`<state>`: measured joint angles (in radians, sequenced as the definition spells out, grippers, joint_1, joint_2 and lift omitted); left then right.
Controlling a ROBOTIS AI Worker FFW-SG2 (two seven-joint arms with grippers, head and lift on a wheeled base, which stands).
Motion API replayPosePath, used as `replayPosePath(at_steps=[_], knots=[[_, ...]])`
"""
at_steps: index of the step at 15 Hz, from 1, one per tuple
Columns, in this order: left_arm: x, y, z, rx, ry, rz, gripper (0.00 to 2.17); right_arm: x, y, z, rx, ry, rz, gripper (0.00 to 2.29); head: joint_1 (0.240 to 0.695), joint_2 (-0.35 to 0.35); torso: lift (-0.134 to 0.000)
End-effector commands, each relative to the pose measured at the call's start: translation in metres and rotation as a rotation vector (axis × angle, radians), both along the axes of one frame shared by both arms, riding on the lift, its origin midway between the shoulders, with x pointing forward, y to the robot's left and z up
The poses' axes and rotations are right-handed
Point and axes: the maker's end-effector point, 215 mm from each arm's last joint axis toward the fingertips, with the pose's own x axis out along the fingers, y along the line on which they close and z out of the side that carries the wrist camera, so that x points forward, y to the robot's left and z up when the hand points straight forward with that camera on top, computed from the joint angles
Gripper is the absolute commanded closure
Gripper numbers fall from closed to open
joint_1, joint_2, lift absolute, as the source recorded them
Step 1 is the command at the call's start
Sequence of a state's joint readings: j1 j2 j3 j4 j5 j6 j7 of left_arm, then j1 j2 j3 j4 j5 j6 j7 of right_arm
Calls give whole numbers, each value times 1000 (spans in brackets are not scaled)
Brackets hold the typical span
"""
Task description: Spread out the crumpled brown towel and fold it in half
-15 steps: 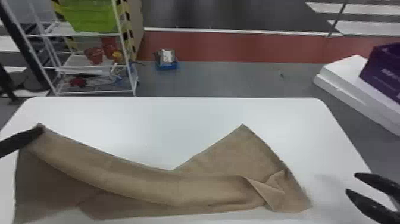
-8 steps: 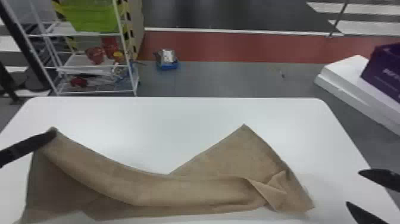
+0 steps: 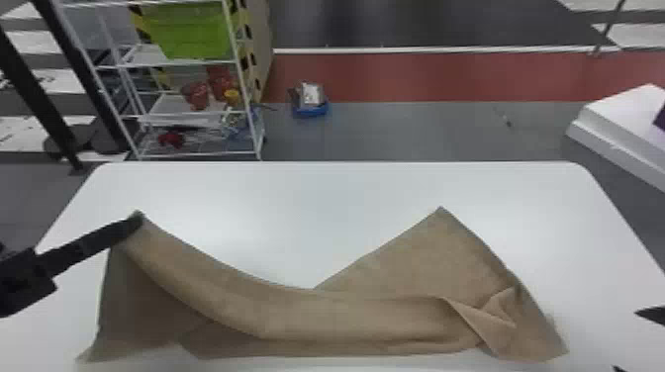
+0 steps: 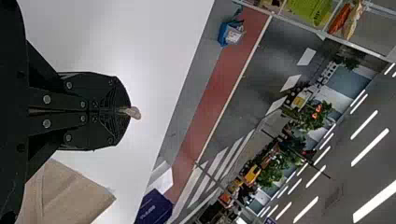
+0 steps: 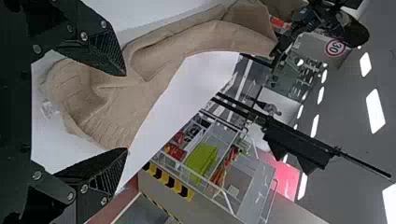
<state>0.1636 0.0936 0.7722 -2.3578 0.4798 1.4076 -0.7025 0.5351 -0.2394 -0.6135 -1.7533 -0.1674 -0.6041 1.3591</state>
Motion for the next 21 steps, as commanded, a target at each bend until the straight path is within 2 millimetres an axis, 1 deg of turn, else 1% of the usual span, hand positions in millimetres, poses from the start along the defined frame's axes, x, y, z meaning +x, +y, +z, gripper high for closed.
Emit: replayPosePath(at_steps=[1, 3, 4, 5, 6, 9, 11, 12, 13, 14, 16, 17, 18, 19, 20, 21], knots=[[0, 2, -2, 4, 3, 4, 1264, 0, -1, -21, -93, 13, 31, 407, 695, 39, -124], [-1, 1, -2, 4, 4, 2, 1264, 8, -9, -25, -126, 7, 33, 407, 695, 35, -124], [-1, 1, -3, 6, 8, 1, 1264, 13, -9, -30, -161, 15, 41, 407, 695, 31, -124], [-1, -1, -4, 11, 11, -1, 1264, 19, -8, -30, -174, 16, 46, 407, 695, 26, -124], [-1, -3, -4, 18, 13, -3, 1264, 29, -7, -33, -194, 23, 43, 407, 695, 23, -124], [-6, -3, -11, 38, 31, 1, 1264, 65, -15, -51, -192, 177, 9, 410, 695, 16, -124], [-8, -4, -15, 55, 47, 2, 1264, 78, -6, -58, -163, 252, 10, 410, 695, 10, -124], [-9, -3, -17, 61, 54, 7, 1264, 84, -5, -57, -137, 284, -2, 410, 695, 10, -124], [-8, -2, -17, 66, 53, 11, 1264, 87, -9, -57, -118, 327, -24, 410, 695, 13, -124], [-9, -3, -19, 64, 58, 12, 1264, 88, -13, -62, -76, 418, -59, 410, 695, 17, -124], [-8, -3, -20, 83, 64, 16, 1264, 85, -22, -63, 11, 554, -130, 407, 695, 12, -124], [-7, -4, -18, 89, 61, 16, 1264, 77, -24, -57, 75, 585, -148, 407, 695, 7, -124], [-7, -6, -16, 97, 55, 13, 1264, 69, -27, -49, 113, 576, -151, 407, 695, 1, -124], [-6, -7, -16, 100, 57, 12, 1264, 62, -35, -43, 141, 559, -159, 407, 695, -4, -124], [-6, -7, -16, 100, 56, 10, 1264, 56, -42, -44, 156, 555, -176, 410, 695, -8, -124], [-6, -7, -16, 98, 54, 9, 1264, 50, -47, -52, 158, 573, -187, 410, 695, -22, -124]])
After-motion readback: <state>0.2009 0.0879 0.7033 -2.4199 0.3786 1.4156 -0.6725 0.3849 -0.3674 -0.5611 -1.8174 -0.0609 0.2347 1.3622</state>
